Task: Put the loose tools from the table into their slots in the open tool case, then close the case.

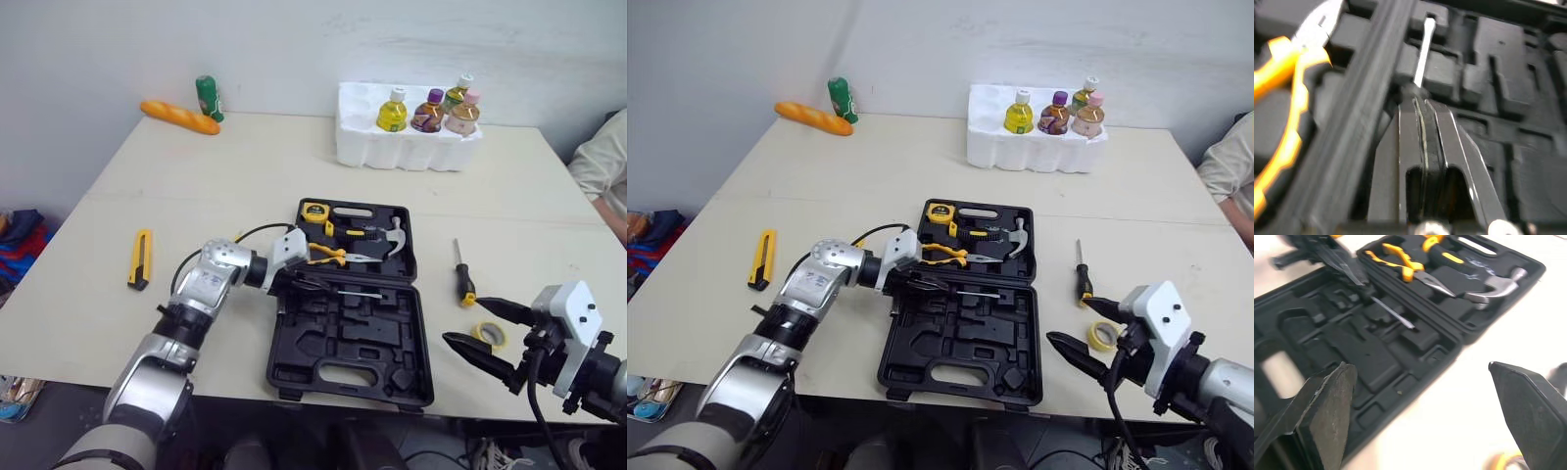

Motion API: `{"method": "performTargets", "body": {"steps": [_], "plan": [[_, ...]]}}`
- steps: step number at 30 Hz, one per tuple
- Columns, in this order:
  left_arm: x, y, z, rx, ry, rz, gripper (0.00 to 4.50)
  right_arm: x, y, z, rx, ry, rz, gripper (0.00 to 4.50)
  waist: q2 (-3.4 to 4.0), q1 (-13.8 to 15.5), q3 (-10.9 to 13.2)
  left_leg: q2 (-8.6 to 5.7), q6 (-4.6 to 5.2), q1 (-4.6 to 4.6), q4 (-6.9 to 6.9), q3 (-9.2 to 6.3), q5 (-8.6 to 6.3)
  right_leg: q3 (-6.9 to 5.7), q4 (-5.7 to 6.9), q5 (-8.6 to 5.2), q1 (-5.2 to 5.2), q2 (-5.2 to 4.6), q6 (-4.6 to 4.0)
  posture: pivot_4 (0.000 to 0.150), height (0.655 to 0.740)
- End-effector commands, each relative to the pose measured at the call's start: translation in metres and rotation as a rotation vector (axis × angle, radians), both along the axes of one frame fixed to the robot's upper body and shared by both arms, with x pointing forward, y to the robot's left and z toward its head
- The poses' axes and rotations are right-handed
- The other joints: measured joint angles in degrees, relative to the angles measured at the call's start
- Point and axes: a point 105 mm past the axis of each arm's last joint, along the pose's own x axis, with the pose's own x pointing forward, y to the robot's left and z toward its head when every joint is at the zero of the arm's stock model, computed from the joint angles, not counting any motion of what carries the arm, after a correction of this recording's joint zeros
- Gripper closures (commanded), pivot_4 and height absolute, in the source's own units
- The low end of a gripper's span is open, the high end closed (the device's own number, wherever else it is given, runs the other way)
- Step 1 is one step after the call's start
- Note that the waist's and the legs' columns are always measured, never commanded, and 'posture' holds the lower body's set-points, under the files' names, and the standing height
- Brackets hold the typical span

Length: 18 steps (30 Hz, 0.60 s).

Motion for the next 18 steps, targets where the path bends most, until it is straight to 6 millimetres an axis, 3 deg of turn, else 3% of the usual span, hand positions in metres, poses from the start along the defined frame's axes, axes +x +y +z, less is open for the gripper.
{"method": "performTargets", "body": {"steps": [1,5,10,18], "plan": [[-0.002,-0.01,0.022,-0.075,-0.044,-0.043,4.49,0.004,0.004,0.008,-0.01,-0.04,0.039,0.0,0.0,0.5,0.0,-0.03,-0.06,-0.38,0.02,0.0,0.04,0.02,0.07,0.03,-0.39,0.01,0.04,0.15,0.7339],[0.005,-0.009,0.021,-0.059,-0.069,-0.042,4.49,0.009,0.008,0.009,-0.005,-0.044,0.057,0.0,0.02,0.7,0.0,-0.04,-0.44,-1.17,0.19,0.0,0.27,0.02,0.22,0.02,-1.27,0.05,0.07,0.15,0.7339],[0.013,-0.014,0.021,-0.046,-0.078,-0.055,4.49,0.009,0.012,0.007,-0.008,-0.045,0.066,0.0,0.03,0.7,0.2,-0.03,-0.32,-1.47,0.52,0.0,0.13,0.02,0.23,-0.06,-1.43,0.02,0.19,0.15,0.7339],[0.01,-0.015,-0.015,0.176,-0.095,-0.137,4.49,-0.001,0.013,0.001,-0.003,-0.039,0.029,0.0,-0.01,0.7,0.2,-0.07,-0.14,-1.52,0.67,0.0,0.0,0.03,0.23,-0.05,-1.41,-0.04,0.24,0.15,0.7339]]}}
